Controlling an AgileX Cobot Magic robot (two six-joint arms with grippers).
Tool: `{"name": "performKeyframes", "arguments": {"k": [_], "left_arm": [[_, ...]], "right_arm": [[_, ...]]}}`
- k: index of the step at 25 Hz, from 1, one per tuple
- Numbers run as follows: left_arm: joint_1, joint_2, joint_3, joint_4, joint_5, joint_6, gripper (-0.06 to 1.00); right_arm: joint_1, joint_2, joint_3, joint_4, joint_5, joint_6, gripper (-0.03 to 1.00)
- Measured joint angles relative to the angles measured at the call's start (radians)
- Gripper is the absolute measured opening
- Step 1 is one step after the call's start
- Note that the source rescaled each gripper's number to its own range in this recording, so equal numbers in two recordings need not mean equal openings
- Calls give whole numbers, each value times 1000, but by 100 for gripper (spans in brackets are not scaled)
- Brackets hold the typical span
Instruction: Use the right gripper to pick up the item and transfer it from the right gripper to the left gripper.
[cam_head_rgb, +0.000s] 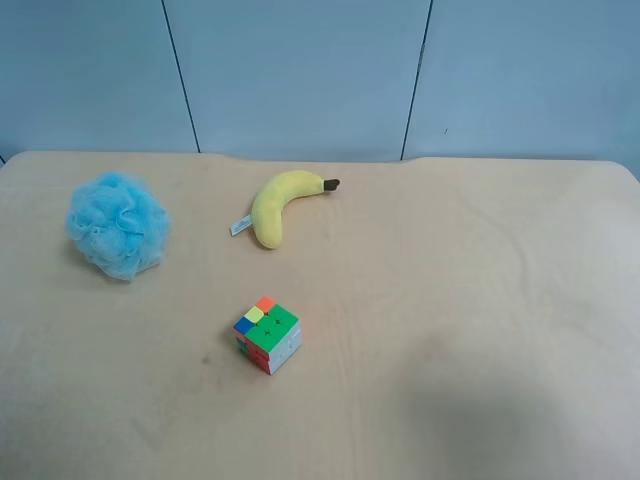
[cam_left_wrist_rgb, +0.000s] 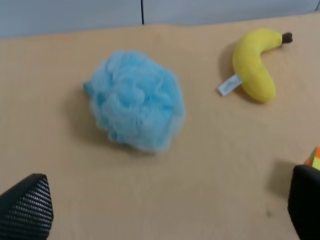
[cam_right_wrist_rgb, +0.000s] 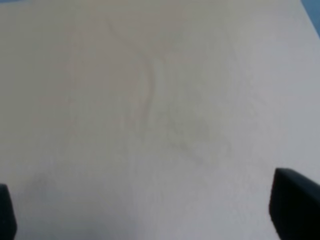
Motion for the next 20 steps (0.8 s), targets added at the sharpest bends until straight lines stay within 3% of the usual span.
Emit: {"name": "performKeyframes", "arguments": {"k": [11, 20], "left_arm": [[0, -75, 1, 80, 227, -98, 93], [0, -193, 27, 85, 215, -104, 93]], "right_arm": [[0, 0, 0, 0, 0, 0, 100], [0, 0, 0, 0, 0, 0, 100]]}}
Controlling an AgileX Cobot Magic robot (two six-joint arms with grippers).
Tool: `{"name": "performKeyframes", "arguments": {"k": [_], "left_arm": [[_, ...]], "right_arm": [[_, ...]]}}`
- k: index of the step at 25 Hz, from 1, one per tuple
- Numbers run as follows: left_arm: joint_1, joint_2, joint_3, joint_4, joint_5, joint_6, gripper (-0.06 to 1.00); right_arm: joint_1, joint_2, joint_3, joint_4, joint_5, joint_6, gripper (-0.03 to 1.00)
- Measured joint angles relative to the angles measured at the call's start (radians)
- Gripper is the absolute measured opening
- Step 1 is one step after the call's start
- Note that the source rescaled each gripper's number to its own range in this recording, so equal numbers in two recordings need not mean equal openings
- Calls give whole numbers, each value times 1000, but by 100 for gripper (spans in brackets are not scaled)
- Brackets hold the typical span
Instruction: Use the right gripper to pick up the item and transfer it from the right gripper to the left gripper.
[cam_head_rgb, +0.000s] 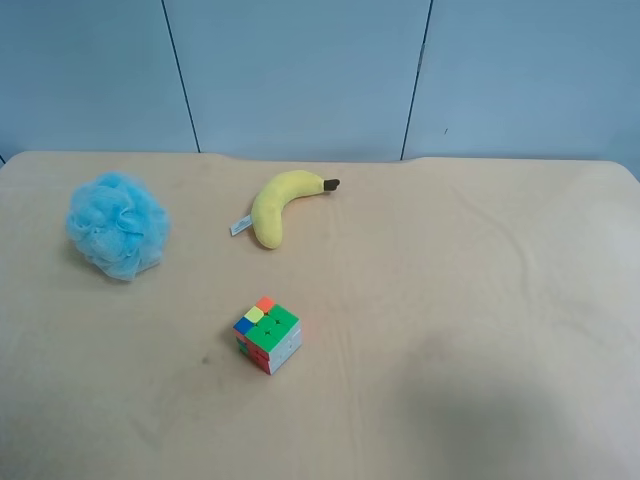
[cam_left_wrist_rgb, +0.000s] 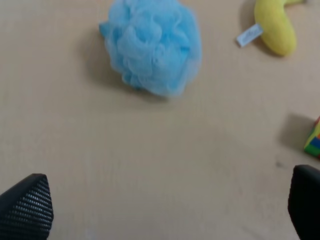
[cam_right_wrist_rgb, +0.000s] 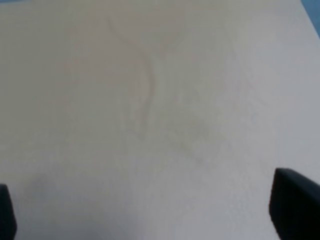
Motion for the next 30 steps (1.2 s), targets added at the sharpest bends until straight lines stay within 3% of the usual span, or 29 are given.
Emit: {"name": "performKeyframes", "arguments": {"k": [30], "left_arm": [[0, -12, 4, 0, -6, 0, 93]], "right_arm": [[0, 0, 0, 0, 0, 0, 100]]}}
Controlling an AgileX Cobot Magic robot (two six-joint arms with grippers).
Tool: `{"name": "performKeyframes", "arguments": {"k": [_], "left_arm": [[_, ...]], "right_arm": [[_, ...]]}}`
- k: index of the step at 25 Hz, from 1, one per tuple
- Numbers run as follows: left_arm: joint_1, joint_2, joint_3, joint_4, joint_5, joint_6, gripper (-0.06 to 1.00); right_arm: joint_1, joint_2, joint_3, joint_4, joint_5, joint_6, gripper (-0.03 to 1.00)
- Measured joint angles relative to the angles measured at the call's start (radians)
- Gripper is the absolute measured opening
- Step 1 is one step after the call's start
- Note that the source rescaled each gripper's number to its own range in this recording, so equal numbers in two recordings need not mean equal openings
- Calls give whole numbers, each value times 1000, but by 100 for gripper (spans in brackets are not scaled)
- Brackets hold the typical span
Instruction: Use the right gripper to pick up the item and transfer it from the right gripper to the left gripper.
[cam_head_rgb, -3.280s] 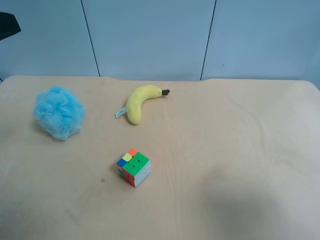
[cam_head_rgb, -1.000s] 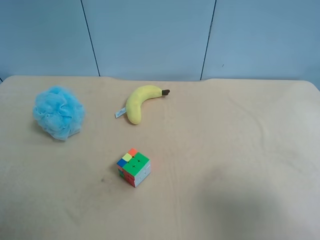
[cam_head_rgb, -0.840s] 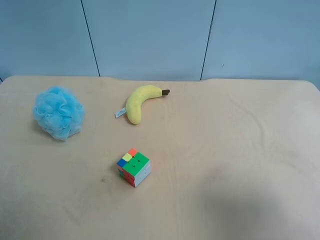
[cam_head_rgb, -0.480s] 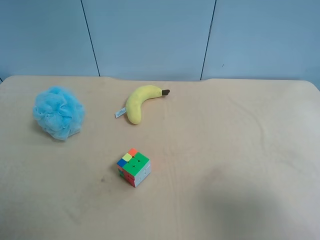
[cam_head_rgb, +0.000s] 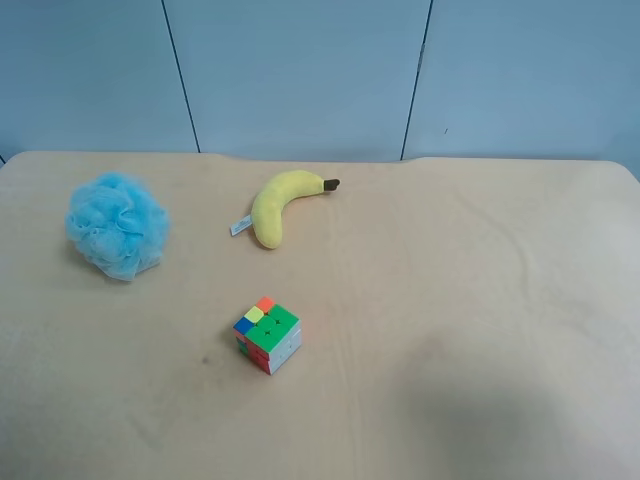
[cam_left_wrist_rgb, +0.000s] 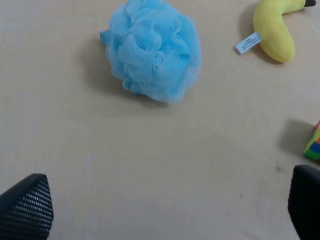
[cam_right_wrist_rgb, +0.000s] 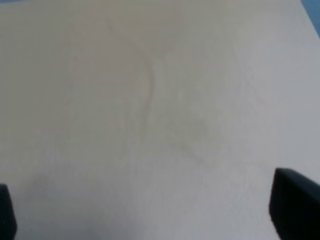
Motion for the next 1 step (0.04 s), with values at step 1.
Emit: {"name": "performKeyframes", "arguments": {"k": [1], "left_arm": [[0, 0, 0, 0, 0, 0, 93]], "right_arm": [[0, 0, 0, 0, 0, 0, 100]]}}
